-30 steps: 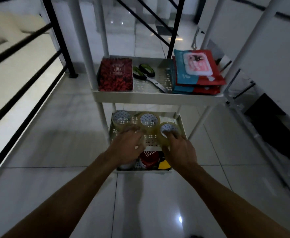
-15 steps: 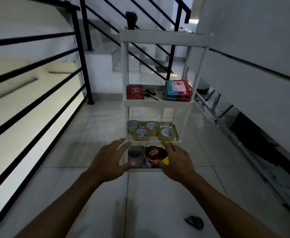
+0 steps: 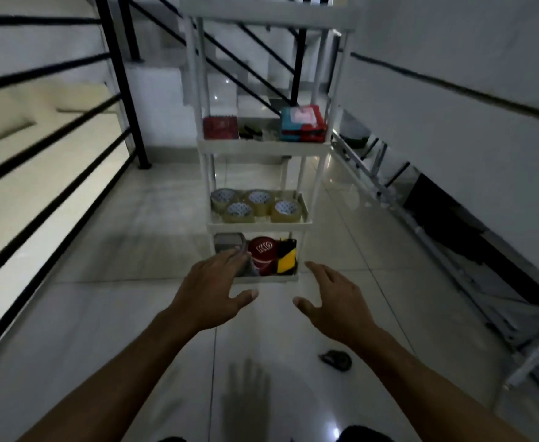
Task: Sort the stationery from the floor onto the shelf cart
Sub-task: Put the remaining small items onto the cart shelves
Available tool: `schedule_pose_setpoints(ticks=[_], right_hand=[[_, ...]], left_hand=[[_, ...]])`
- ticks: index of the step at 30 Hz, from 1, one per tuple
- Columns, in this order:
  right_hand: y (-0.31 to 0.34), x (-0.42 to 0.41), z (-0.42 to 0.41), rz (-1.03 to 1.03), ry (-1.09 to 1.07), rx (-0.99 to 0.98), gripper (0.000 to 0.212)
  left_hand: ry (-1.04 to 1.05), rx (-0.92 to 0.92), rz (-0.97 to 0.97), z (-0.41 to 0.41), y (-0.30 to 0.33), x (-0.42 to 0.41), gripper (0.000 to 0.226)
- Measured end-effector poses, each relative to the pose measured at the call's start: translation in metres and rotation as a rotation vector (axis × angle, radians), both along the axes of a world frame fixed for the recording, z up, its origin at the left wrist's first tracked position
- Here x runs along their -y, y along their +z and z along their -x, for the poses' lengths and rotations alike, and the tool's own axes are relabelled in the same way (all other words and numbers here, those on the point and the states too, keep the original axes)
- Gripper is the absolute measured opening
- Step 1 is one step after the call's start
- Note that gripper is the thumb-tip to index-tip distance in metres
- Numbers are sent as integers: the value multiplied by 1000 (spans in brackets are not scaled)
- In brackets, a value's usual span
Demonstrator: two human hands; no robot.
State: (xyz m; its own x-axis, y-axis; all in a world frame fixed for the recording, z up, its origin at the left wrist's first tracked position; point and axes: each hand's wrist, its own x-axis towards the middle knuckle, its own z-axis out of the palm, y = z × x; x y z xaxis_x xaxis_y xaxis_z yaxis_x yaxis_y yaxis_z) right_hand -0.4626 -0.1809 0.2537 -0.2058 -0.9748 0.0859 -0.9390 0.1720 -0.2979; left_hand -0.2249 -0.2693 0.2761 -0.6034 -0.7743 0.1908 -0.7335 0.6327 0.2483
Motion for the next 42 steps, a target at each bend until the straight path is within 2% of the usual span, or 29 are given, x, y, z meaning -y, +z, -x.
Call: schedule_pose_setpoints(ticks=[9, 14, 18, 22, 29, 32, 36, 42], right_hand=[[-105, -20, 73, -114, 5, 43, 77], [-178, -78, 100, -166, -76, 125, 76], [-218, -134, 113, -302, -84, 122, 76], [-236, -187, 127, -431, -77, 133, 75], [-250, -277, 139, -543, -153, 100, 67], [-253, -301, 137, -620, -149, 84, 72], [-258, -321, 133, -598, -28, -26, 71], [-265, -327, 136, -507, 94, -92, 68]], left_hand=[[-78, 74, -147, 63, -127, -25, 75], [-146, 136, -268, 87, -208, -73, 72], [-216, 167, -317, 105, -248, -112, 69], [-284, 163, -338, 129, -267, -145, 67], [-425, 199, -335, 173, -289, -200, 63], [-490, 224, -370, 193, -299, -222, 62], [-512, 218, -404, 219, -311, -243, 59], [-439, 196, -476, 248, -321, -260, 54]])
